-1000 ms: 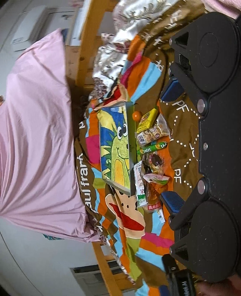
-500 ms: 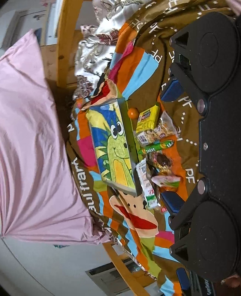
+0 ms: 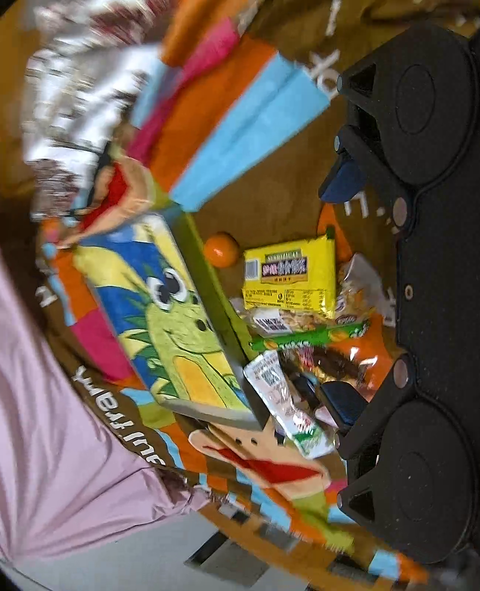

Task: Organize snacks
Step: 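Lower the right gripper onto the yellow wafer package and close it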

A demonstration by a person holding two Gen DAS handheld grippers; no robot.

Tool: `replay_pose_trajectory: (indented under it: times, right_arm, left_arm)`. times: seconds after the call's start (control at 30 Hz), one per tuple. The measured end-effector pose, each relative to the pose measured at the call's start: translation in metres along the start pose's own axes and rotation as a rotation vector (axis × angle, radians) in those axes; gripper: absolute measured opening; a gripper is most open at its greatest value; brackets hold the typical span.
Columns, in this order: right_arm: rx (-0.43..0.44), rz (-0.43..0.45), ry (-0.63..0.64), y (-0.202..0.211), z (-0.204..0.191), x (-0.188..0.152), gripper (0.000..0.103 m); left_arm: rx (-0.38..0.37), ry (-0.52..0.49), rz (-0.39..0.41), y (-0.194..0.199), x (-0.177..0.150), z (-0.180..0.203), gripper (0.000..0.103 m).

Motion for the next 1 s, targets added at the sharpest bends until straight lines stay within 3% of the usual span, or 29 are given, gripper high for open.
replay_pose_trajectory:
  times: [0.17,0.37,0.5,0.67,0.83,1.0]
  right_arm:
    - [0.065,-0.074,-0.068,-0.026,0.010,0.017,0.102]
    - [0.041,-0.102,-0.029,-0.042,0.012,0.026,0.101]
    - [0.040,-0.124,-0.063,-0.049,0.022,0.027,0.091]
    - [0.022,-0.126,-0.012,-0.051,0.019,0.026,0.083]
    - [-0.029,-0.123,0.038,-0.048,0.023,0.028,0.056]
    - [-0.073,-0.098,0.025,-0.038,0.042,0.036,0.053]
  left_arm:
    - [-0.107,-0.041,-0.013,-0.027,0.002,0.032,0.103]
    - [-0.205,-0.125,-0.060,-0.064,-0.004,0.067,0.103]
    - [-0.249,-0.137,-0.097,-0.082,-0.008,0.079,0.103]
    - [-0.297,-0.116,-0.135,-0.098,-0.010,0.085,0.102]
    - [-0.328,-0.104,-0.158,-0.105,-0.011,0.090,0.102]
    - [-0.340,-0.094,-0.175,-0.110,-0.010,0.094,0.101]
Point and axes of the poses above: each gripper's, at about its wrist camera, not at the fingertips, and y roughly against the way its jaws point, z to its right, x to its top, the point moved 8 cm from there along -y, roughly the way its jaws point, and after that the axes turned 3 degrees about -x, right-handed, at the moved point
